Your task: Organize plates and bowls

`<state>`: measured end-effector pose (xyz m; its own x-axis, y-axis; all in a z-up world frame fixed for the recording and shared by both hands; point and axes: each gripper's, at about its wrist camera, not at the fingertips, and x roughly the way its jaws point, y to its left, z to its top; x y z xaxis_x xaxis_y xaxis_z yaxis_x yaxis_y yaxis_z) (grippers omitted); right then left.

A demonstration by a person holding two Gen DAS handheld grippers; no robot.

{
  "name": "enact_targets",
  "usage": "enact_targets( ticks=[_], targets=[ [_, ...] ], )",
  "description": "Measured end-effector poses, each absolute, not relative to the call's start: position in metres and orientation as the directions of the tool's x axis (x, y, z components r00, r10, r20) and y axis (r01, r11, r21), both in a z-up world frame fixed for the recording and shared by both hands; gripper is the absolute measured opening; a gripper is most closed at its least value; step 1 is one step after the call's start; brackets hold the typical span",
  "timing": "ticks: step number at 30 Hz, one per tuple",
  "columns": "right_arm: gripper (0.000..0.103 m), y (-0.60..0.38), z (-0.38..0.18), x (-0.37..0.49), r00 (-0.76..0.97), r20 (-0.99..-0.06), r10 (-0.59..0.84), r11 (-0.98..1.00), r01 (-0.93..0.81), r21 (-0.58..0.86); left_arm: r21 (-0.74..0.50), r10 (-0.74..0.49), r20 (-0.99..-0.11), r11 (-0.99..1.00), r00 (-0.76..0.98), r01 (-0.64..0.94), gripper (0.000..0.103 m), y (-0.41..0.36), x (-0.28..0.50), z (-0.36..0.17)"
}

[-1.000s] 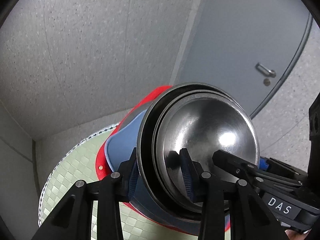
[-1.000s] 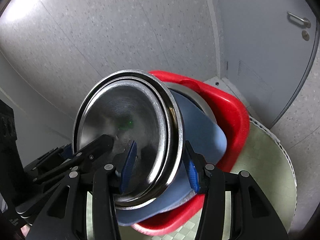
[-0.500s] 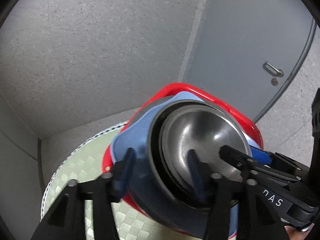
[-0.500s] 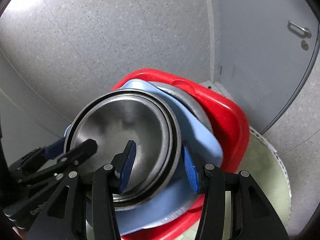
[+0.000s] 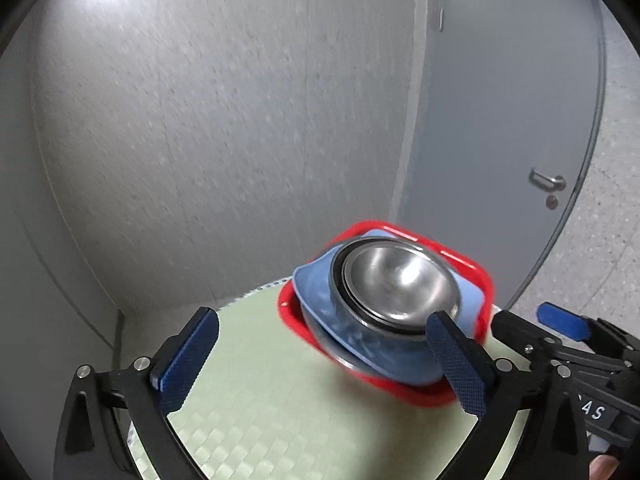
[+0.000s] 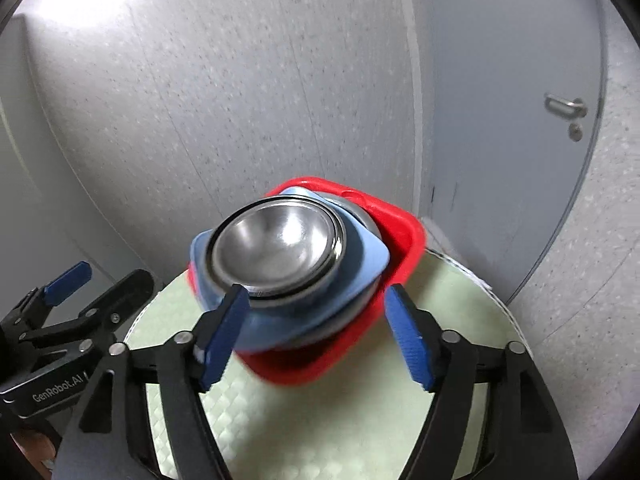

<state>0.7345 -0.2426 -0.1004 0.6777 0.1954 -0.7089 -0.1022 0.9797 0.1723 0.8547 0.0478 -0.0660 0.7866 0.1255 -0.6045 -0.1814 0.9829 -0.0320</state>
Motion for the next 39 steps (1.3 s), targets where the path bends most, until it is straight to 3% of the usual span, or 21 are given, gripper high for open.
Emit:
enact_targets(
  ticks=[7,11,17,26,39],
  targets=[
    [0.084,-0.244,-0.063,0.642,0.767,-0.625,0.145,0.988,-0.077,0.135,0.044,0.164,-0.500,0.985,0.851,-0.165,0.102,0.018,0.755,-0.047],
    [0.096,-0.240,-0.048,0.568,0.815,-0.574,0.084,0.995,-0.035,0.096,0.037,0.137,-0.457,0.990,0.879,-0.135,0.102,0.007,0.693,-0.044],
    [0.100,-0.226,-0.037,0.457,0.848,-0.530,0.015,0.997,0.030,0.077,0.055,0.096,-0.406,0.995,0.909,-0.081,0.102,-0.005,0.561,-0.041],
    [0.103,-0.218,-0.014,0.294,0.880,-0.472,-0.049,0.992,0.098,0.080,0.036,-0.013,-0.374,0.999,0.927,0.028,0.102,-0.020,0.383,-0.035],
    [0.103,-0.229,-0.026,0.141,0.904,-0.420,-0.078,0.994,0.101,0.034,0.002,-0.023,-0.319,1.000,0.947,0.025,0.102,-0.042,0.170,-0.055]
  ],
)
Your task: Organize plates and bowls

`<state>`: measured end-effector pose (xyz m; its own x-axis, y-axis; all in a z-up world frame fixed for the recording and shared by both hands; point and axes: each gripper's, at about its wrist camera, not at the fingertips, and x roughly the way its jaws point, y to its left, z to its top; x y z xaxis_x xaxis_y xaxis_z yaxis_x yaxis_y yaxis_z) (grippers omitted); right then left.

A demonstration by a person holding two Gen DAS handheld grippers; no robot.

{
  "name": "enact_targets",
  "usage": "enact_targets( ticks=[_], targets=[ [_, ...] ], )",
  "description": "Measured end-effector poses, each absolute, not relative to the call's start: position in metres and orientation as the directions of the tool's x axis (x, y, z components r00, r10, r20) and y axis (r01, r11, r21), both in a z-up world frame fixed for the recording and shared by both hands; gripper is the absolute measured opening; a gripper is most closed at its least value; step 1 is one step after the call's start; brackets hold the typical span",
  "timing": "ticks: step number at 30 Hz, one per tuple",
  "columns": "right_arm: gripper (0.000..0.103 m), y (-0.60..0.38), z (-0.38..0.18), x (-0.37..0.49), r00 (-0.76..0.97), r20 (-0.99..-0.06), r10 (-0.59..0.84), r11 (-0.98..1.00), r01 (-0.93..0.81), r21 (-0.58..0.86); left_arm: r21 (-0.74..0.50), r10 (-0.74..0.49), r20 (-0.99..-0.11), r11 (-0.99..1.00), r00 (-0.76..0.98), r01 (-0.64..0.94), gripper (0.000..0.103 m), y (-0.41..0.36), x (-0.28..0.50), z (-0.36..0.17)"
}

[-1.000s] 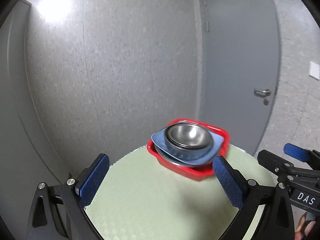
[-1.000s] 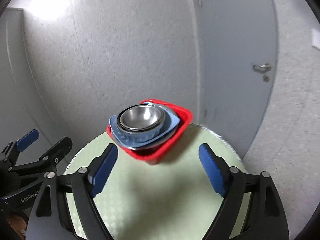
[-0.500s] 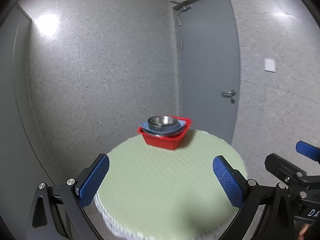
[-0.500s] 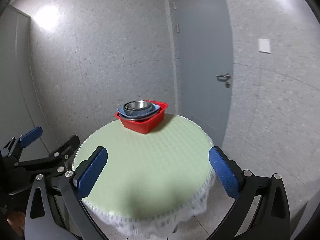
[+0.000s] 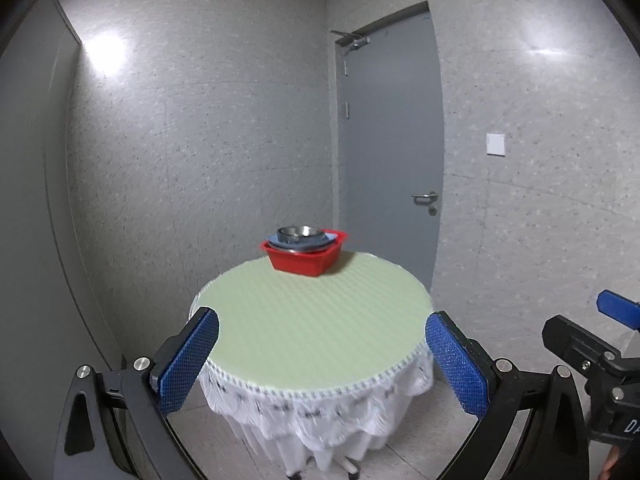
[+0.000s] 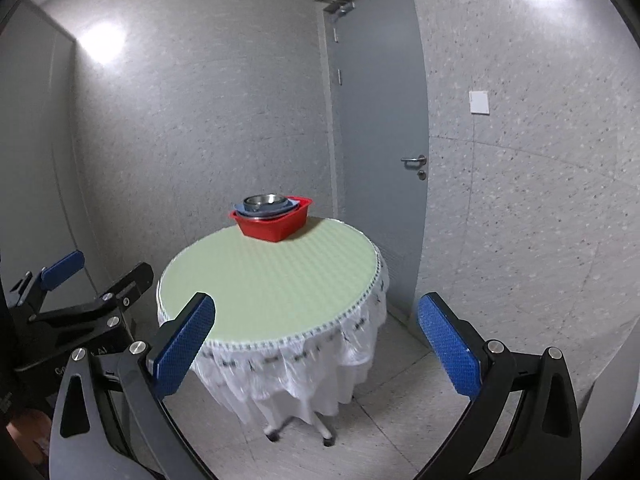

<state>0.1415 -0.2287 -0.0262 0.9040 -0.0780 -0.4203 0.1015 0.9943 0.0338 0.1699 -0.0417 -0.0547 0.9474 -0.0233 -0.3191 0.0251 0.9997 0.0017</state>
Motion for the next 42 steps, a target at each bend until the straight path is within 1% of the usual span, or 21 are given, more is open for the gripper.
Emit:
enact_targets(
  ticks=[3,5,12,15,26,42],
  targets=[
    [0.103,-0.233,-0.040,0.113,0.901,-0.426,-0.075,0.995,0.094,0.023,-0.003,-0.026,-0.324,1.000,0.946,0.026,0.102,-0.052,0.136,-0.071],
    [0.103,-0.237,-0.050,0.099,0.896,-0.441,-0.058,0.996,0.082,0.036,0.025,-0.013,-0.333,0.999,0.943,0.022,0.102,-0.060,0.111,-0.079],
    [0.103,-0.238,-0.075,0.051,0.893,-0.448,-0.034,0.996,0.069,0.061,0.037,-0.006,-0.328,0.999,0.945,0.019,0.102,-0.074,0.043,-0.096],
    [0.103,-0.239,-0.080,0.035,0.895,-0.444,-0.035,0.995,0.072,0.066,0.034,-0.012,-0.328,0.999,0.945,0.025,0.102,-0.077,0.029,-0.098],
    [0.103,-0.239,-0.079,0.007,0.911,-0.411,-0.041,0.997,0.063,0.040,0.030,0.000,-0.301,1.000,0.954,0.010,0.102,-0.083,0.000,-0.092],
    [0.103,-0.243,-0.079,-0.002,0.919,-0.391,-0.045,0.997,0.063,0.034,0.030,0.007,-0.296,1.000,0.955,0.002,0.102,-0.087,-0.007,-0.091]
  ],
)
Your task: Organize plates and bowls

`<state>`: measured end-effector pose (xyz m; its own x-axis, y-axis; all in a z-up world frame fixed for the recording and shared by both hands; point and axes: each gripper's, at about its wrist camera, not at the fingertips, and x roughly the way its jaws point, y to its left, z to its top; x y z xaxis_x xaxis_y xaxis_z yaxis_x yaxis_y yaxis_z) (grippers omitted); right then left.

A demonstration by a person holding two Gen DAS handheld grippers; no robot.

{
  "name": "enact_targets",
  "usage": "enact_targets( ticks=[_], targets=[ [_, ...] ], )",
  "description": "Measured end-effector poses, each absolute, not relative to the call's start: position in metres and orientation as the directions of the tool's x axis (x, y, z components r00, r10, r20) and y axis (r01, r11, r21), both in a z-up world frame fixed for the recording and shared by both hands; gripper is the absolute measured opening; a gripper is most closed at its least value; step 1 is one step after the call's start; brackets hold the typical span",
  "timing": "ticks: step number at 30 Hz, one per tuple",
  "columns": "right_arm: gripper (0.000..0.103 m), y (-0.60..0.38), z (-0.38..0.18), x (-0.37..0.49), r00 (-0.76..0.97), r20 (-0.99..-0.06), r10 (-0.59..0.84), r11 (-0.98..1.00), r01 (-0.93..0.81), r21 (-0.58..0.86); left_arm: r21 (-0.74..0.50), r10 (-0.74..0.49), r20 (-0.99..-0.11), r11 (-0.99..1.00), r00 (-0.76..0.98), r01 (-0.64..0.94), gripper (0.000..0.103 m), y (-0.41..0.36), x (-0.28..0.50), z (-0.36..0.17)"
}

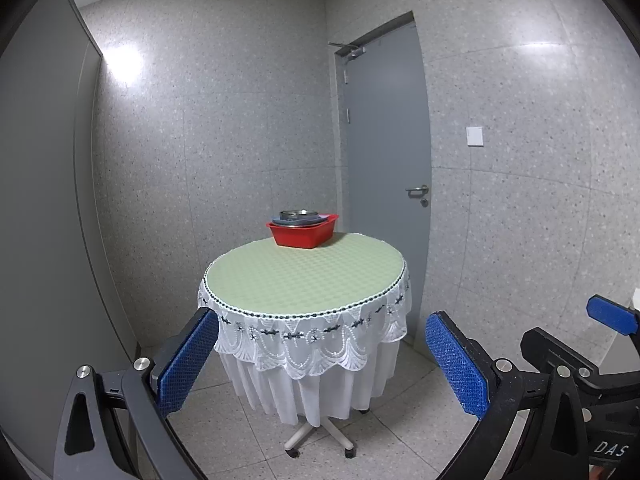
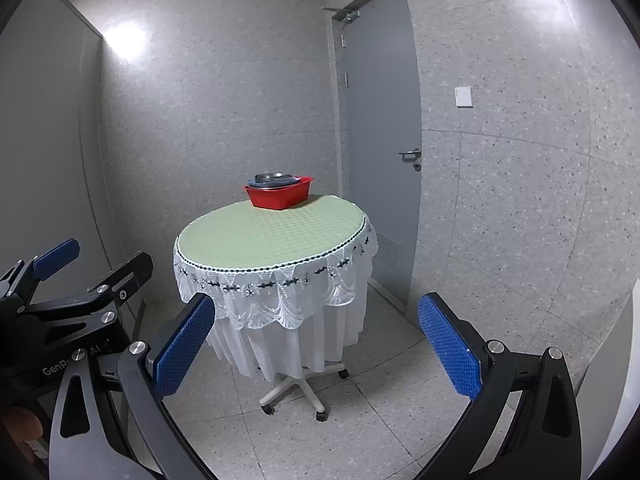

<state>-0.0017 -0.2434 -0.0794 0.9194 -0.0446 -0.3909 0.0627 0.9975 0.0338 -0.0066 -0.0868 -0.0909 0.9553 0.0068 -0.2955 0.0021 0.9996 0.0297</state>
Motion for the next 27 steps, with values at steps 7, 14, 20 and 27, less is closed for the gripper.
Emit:
enact_targets(
  ticks=[7,14,20,27],
  targets=[
    [0.103,-0.250,-0.080,0.000,0.919,-0.391,-0.050,0.997,0.068,0.032,0.027,0.002,-0.297,1.000,0.955,0.006,0.102,-0.091,0.000,-0.096],
    [0.103,-0.253,-0.080,0.001,0.919,-0.390,-0.063,0.997,0.079,0.027,0.024,-0.006,-0.298,1.000,0.955,0.014,0.102,-0.095,0.010,-0.096],
    [0.103,-0.257,-0.079,0.004,0.919,-0.388,-0.066,0.996,0.082,0.026,0.026,-0.004,-0.294,1.000,0.956,0.012,0.102,-0.097,0.017,-0.097],
    [0.103,-0.257,-0.078,0.003,0.925,-0.372,-0.073,0.996,0.084,0.014,0.028,-0.002,-0.288,1.000,0.958,0.010,0.102,-0.096,0.019,-0.099]
  ],
)
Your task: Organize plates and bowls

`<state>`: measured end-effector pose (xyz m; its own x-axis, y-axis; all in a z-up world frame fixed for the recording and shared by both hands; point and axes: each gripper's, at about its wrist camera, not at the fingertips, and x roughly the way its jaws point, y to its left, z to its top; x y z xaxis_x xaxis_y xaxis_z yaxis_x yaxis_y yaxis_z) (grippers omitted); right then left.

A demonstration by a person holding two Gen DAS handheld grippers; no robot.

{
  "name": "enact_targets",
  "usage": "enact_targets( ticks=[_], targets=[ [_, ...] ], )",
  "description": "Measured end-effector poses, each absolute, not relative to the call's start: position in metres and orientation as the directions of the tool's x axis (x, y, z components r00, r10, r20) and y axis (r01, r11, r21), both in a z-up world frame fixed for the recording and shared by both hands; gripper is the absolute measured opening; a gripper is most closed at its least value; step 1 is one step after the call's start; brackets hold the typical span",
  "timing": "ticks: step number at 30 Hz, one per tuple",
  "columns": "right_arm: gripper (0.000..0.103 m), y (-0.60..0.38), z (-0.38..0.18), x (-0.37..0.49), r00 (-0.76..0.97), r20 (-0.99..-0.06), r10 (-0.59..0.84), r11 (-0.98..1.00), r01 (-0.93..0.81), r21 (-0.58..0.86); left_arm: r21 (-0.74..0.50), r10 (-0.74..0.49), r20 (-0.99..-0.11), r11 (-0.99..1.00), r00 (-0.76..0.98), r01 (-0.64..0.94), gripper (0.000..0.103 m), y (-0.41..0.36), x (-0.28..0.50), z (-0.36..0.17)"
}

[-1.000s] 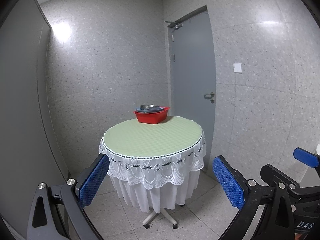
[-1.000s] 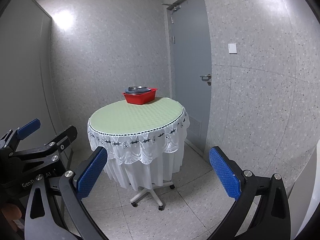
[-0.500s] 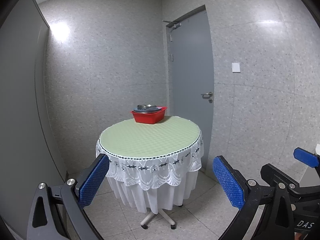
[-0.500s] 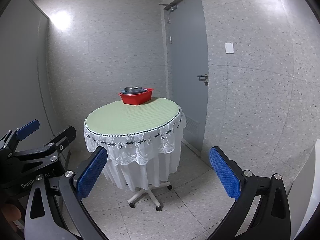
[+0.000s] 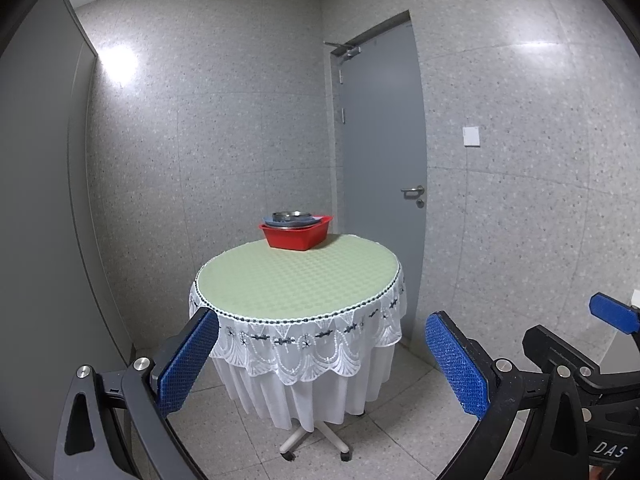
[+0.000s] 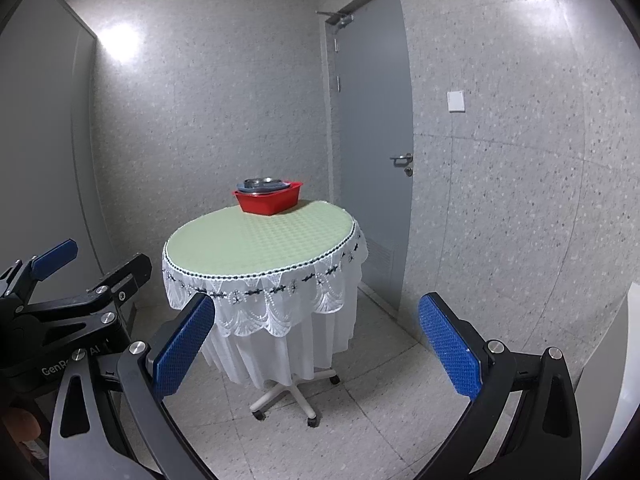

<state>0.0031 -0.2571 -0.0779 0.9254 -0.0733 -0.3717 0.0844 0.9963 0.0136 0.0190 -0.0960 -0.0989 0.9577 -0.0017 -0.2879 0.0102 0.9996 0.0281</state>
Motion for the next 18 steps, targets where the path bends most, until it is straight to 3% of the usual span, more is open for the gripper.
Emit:
enact_targets(
  ticks=[18],
  targets=[
    [0.103,-0.2591,-0.0782,0.0064,0.924,-0.377,-0.066,0.997,0.078,0.018,0.038,0.013,-0.279,0.999,0.960,-0.002,0.102,-0.0985,0.0213,-0.1077]
  ],
)
